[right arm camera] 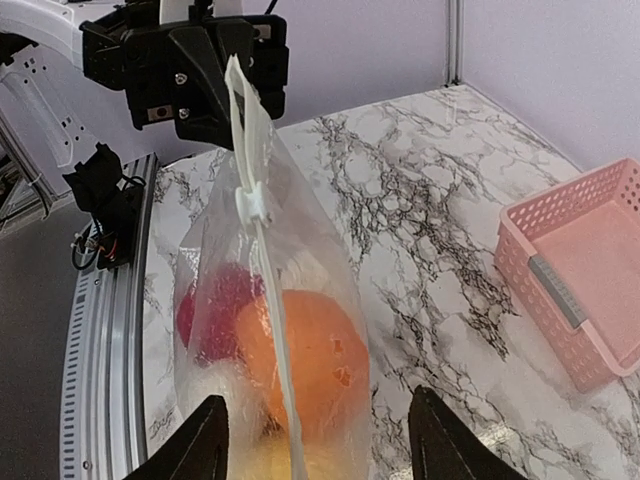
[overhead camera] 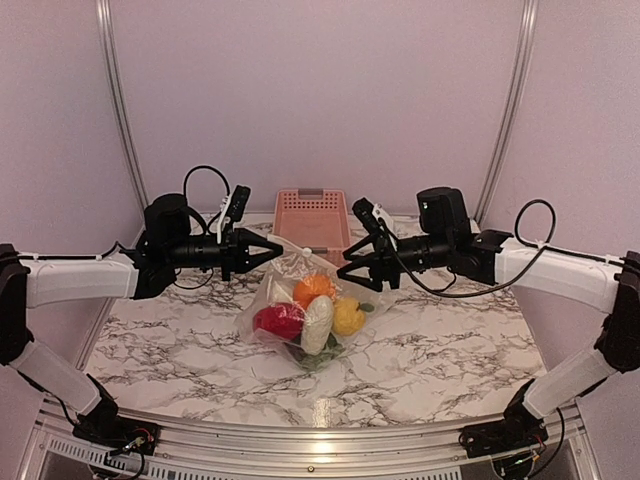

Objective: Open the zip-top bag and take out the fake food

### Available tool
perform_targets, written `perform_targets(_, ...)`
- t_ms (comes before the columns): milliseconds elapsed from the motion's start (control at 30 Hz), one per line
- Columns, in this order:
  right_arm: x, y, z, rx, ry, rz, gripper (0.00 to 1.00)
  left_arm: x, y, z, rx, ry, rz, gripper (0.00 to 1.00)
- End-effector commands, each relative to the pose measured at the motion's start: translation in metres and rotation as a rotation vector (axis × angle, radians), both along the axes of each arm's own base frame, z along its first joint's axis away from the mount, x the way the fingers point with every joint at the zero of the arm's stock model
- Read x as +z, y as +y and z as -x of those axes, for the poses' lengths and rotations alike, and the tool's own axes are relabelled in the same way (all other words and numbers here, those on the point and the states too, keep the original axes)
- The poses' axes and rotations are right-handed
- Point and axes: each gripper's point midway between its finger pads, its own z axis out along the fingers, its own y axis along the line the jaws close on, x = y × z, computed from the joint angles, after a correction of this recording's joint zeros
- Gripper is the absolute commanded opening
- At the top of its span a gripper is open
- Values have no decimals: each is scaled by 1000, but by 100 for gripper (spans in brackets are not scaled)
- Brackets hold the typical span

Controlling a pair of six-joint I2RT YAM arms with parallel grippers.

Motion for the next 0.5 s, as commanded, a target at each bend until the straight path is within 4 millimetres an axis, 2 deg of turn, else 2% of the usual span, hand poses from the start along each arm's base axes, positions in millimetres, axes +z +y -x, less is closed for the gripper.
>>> perform_targets(0,-18,8,2,0,33,61,56,15,5,3,22,-68,34,0)
perform_targets(100,-25,12,2,-3,30,95,45,17,7,5,31,-82,44,0)
perform_targets(133,-25,12,0,-8,29,103,38,17,8,5,36,-85,47,0)
perform_targets(200,-21,13,-3,-11,20,109,17,18,10,5,44,-91,51,0)
perform_targets(267,-6,14,-7,-25,-8,99,0,17,12,5,59,-96,51,0)
perform_targets(367,26,17,-9,-25,-67,83,0,17,17,4,92,-109,51,2)
perform_targets(467,51,25,-5,10,-117,85,0,14,21,5,118,-115,43,13)
